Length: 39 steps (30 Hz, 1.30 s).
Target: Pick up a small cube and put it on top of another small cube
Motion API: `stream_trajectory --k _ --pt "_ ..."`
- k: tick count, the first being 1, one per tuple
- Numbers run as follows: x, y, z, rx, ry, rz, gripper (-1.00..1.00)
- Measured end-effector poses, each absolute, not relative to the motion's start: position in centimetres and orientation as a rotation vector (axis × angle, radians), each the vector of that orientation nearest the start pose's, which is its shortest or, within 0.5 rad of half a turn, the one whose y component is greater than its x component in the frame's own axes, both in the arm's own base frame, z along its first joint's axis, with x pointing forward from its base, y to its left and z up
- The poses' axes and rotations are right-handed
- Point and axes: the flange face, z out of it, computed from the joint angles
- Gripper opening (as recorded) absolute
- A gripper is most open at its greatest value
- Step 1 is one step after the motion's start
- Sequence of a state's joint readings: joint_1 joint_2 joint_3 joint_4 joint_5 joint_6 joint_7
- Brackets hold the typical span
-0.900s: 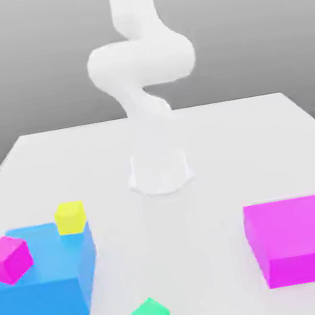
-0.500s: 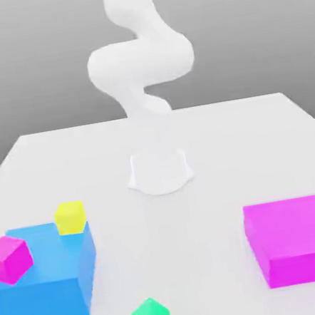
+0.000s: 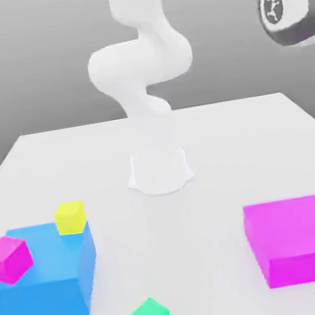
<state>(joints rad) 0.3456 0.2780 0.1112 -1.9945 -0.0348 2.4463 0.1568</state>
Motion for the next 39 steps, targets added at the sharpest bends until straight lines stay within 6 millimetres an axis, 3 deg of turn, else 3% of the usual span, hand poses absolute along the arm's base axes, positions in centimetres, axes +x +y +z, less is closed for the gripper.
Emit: stream_trajectory --k 7,11,12,18,20,22,23,24,28,31,34,37,39 --pt "53.4 33.3 21.6 -3.001 -0.898 -0.043 0.0" --pt "52.8 34.4 14.6 -2.986 -0.974 -0.003 0.0" --pt "52.8 34.4 13.3 -2.986 -0.976 -0.001 -1.0" --pt "52.7 34.4 12.7 -2.985 -0.978 0.002 -1.0" --pt "52.7 34.5 14.3 -2.985 -0.979 0.003 -1.0" --pt "52.7 34.4 17.3 -2.984 -0.979 0.003 -1.0" --pt "52.9 33.6 18.5 -2.993 -0.965 0.002 -1.0" --pt "53.4 31.5 19.1 -3.013 -0.932 -0.001 -1.0" --pt "54.6 21.6 21.0 -3.094 -0.757 -0.007 -1.0" --pt "54.2 14.1 22.1 -3.137 -0.603 -0.008 -1.0" --pt "52.7 6.5 23.1 -3.16 -0.429 -0.005 -1.0" --pt "49.7 -0.8 23.7 -3.157 -0.237 0.0 -1.0" --pt "47.8 -4.2 23.3 -3.145 -0.139 0.001 -1.0"
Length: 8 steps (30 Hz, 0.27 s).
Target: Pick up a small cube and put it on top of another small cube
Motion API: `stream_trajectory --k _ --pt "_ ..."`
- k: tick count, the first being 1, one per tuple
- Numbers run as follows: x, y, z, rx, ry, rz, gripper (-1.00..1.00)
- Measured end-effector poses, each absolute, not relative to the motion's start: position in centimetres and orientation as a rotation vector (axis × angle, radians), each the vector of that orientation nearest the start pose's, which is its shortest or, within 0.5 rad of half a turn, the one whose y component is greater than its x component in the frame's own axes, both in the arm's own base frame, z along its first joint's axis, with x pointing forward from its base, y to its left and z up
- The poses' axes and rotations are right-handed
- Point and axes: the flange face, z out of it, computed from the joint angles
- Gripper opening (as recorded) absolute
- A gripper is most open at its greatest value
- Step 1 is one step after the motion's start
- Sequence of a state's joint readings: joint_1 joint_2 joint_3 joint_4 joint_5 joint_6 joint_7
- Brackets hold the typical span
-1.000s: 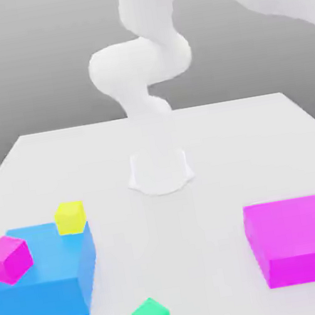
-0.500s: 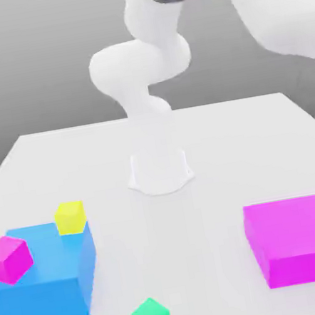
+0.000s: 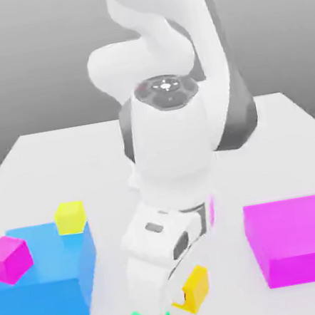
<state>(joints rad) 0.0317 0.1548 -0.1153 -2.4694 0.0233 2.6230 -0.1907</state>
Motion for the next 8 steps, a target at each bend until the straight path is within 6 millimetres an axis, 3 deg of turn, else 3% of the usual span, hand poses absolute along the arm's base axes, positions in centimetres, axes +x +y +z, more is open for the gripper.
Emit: stream_trajectory --k 4,5,8 --pt "47.2 -5.3 19.0 -3.14 -0.106 0.0 -1.0" --pt "47.1 -5.3 17.9 -3.14 -0.102 0.002 1.0" --pt "47.1 -5.3 17.9 -3.14 -0.102 0.002 1.0"
